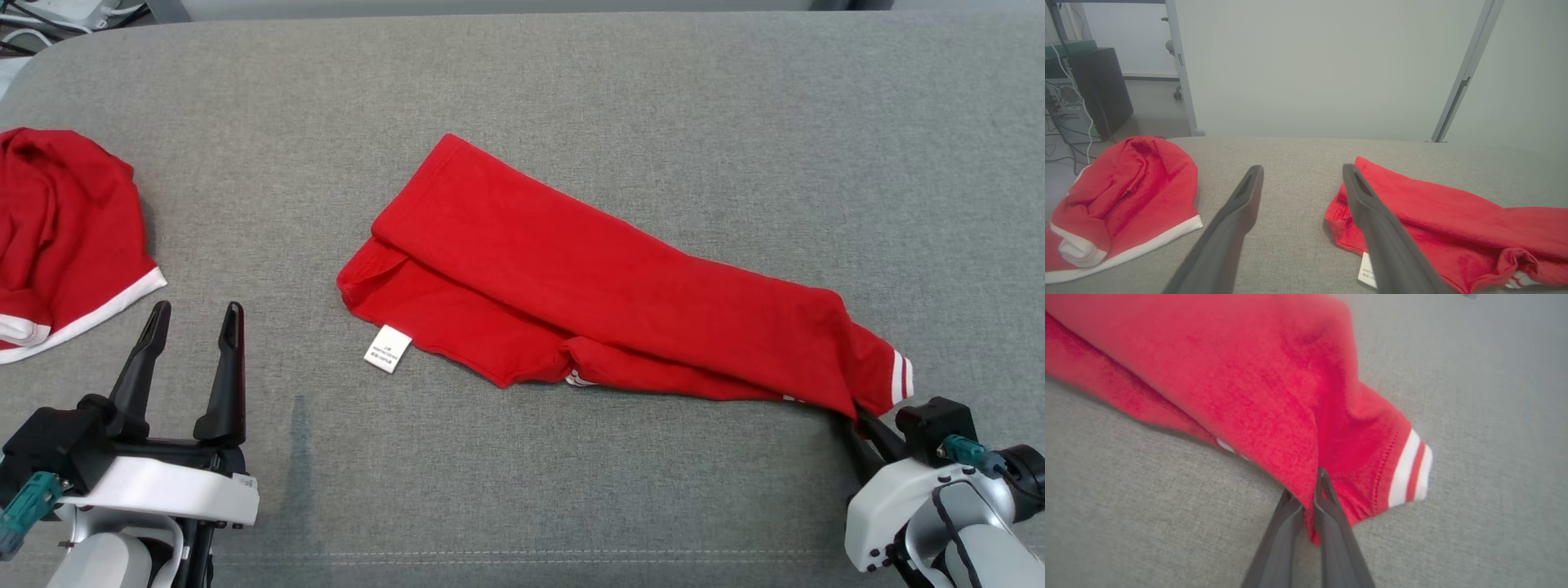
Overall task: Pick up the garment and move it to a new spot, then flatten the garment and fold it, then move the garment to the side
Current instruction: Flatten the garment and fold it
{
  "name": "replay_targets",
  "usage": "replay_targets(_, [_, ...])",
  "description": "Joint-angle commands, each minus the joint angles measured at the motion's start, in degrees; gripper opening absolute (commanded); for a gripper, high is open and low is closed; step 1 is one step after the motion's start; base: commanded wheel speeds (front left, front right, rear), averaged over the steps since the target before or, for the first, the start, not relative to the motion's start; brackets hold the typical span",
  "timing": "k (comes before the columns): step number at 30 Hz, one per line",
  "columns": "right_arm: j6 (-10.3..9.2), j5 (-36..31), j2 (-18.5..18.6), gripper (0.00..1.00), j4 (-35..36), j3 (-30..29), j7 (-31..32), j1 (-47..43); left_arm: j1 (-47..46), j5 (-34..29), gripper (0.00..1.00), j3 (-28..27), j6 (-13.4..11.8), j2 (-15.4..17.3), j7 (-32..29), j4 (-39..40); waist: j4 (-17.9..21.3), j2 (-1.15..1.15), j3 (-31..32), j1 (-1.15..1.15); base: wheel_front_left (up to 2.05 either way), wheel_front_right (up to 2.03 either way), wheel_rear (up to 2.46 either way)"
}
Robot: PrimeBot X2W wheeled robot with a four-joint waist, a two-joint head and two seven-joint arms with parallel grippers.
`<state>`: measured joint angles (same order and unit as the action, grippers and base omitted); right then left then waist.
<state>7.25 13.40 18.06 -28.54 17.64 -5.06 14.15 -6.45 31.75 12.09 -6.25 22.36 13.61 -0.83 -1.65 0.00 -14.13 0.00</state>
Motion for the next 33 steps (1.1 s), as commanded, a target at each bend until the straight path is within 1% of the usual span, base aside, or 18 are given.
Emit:
replay_targets(1, [0.24,2.52,1.08,0.0,1.67,2.09,1.02,0.51,-2.69,-0.29,1.0,-2.54,0.11,1.35,0.46,0.97,0.36,0.0,-0.1,0.0,0.0,0.0,0.0])
replay_targets(2, [0.24,5.35,1.82,0.0,2.96,3.43,2.43,0.73,-2.68,-0.3,1.0,-2.65,0.15,1.31,0.55,0.84,0.54,0.0,-0.19,0.0,0.0,0.0,0.0])
replay_targets(4, [0.24,13.45,3.34,0.0,6.9,6.02,5.85,1.09,-2.83,-0.29,1.0,-2.73,0.3,1.16,0.67,0.51,0.88,0.0,-0.32,0.0,0.0,0.0,0.0])
replay_targets(6, [0.24,20.47,6.44,0.0,11.5,7.99,9.87,1.98,-3.13,-0.23,1.0,-2.77,0.54,1.05,0.77,0.28,1.23,0.0,-0.59,0.0,0.0,0.0,0.0])
replay_targets(9, [0.24,30.78,10.49,0.0,17.73,8.19,15.67,3.64,-3.68,-0.4,1.0,-2.73,0.88,0.91,0.9,0.04,1.44,0.0,-0.87,0.0,0.0,0.0,0.0])
replay_targets(12, [0.24,40.07,13.3,0.0,21.43,6.2,21.86,5.59,-4.28,-0.49,1.0,-2.55,1.29,0.74,0.98,-0.22,1.28,0.0,-1.21,0.0,0.0,0.0,0.0])
replay_targets(16, [0.24,51.63,14.32,0.0,22.67,2.25,29.02,9.42,-5.56,-0.67,1.0,-2.03,2.01,0.48,1.06,-0.63,0.23,0.0,-1.98,0.0,0.0,0.0,0.0])
replay_targets(19, [0.24,58.84,13.14,0.0,20.69,-1.24,32.51,13.44,-6.69,-0.83,1.0,-1.57,2.49,0.25,1.1,-0.89,-0.95,0.0,-2.9,0.0,0.0,0.0,0.0])
replay_targets(21, [0.24,61.07,12.07,0.0,18.21,-3.22,32.92,16.94,-7.51,-1.01,1.0,-1.23,2.8,0.04,1.13,-0.97,-1.86,0.0,-3.77,0.0,0.0,0.0,0.0])
replay_targets(23, [0.24,61.25,10.73,0.0,14.36,-5.43,30.84,20.57,-8.27,-1.21,1.0,-0.81,3.11,-0.27,1.15,-1.15,-2.85,0.0,-4.57,0.0,0.0,0.0,0.0])
replay_targets(27, [0.24,59.66,7.76,0.0,2.83,-9.28,25.32,27.14,-9.79,-1.57,1.0,0.23,3.93,-1.35,1.22,-1.78,-5.27,0.0,-5.99,0.0,0.0,0.0,0.0])
replay_targets(31, [0.24,56.45,6.16,0.0,-8.98,-11.54,19.72,32.09,-11.01,-1.94,1.0,1.13,4.76,-2.53,1.29,-2.75,-7.56,0.0,-7.1,0.0,0.0,0.0,0.0])
replay_targets(32, [0.24,56.45,6.16,0.0,-8.98,-11.54,19.72,32.09,-11.01,-1.94,1.0,1.13,4.76,-2.53,1.29,-2.75,-7.56,0.0,-7.1,0.0,0.0,0.0,0.0])
replay_targets(33, [0.24,55.78,5.72,0.0,-11.21,-11.58,18.8,32.94,-11.27,-2.04,1.0,1.3,4.97,-2.8,1.3,-3.03,-8.03,0.0,-7.31,0.0,0.0,0.0,0.0])
